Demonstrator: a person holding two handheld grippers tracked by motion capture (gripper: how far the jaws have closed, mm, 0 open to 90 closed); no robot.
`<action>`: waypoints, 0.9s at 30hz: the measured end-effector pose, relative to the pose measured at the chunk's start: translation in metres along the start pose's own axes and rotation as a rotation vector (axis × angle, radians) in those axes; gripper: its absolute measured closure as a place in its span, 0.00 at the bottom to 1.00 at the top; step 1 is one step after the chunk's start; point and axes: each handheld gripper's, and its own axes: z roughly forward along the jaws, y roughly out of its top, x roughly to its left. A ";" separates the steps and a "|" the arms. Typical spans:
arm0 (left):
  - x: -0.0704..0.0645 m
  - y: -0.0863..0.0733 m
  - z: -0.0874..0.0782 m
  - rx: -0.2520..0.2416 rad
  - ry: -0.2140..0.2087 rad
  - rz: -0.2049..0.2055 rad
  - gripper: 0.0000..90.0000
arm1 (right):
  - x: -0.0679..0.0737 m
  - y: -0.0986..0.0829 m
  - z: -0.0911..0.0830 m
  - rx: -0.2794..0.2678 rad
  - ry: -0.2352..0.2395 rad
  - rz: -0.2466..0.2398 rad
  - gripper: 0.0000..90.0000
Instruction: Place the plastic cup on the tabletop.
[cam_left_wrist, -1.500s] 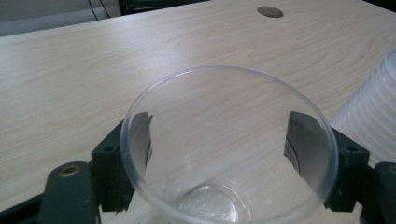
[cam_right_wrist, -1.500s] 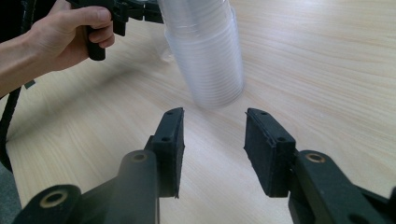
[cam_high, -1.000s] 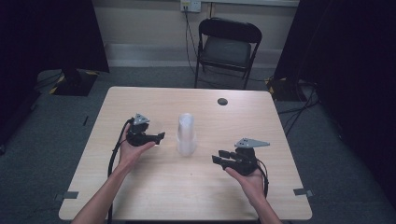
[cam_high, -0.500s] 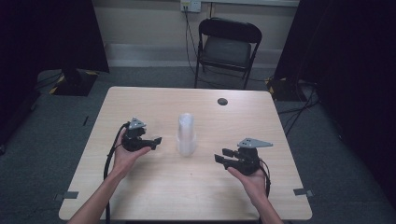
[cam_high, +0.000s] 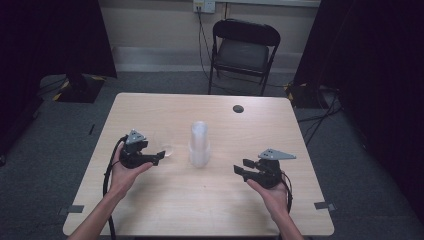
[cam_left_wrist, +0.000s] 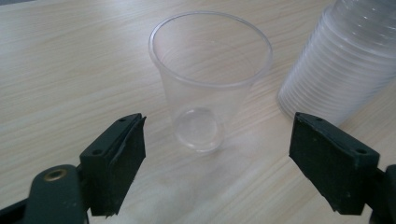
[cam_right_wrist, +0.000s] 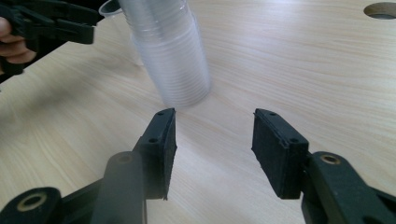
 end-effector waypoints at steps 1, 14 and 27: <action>0.000 -0.001 -0.003 0.009 0.008 -0.006 0.20 | 0.000 -0.001 0.000 0.004 -0.002 0.002 0.55; -0.014 -0.019 -0.040 0.026 -0.006 -0.010 0.17 | -0.010 -0.010 0.000 0.013 -0.044 0.021 0.52; -0.040 -0.052 -0.062 0.114 -0.019 -0.015 0.18 | -0.017 -0.016 -0.011 0.025 -0.064 0.040 0.49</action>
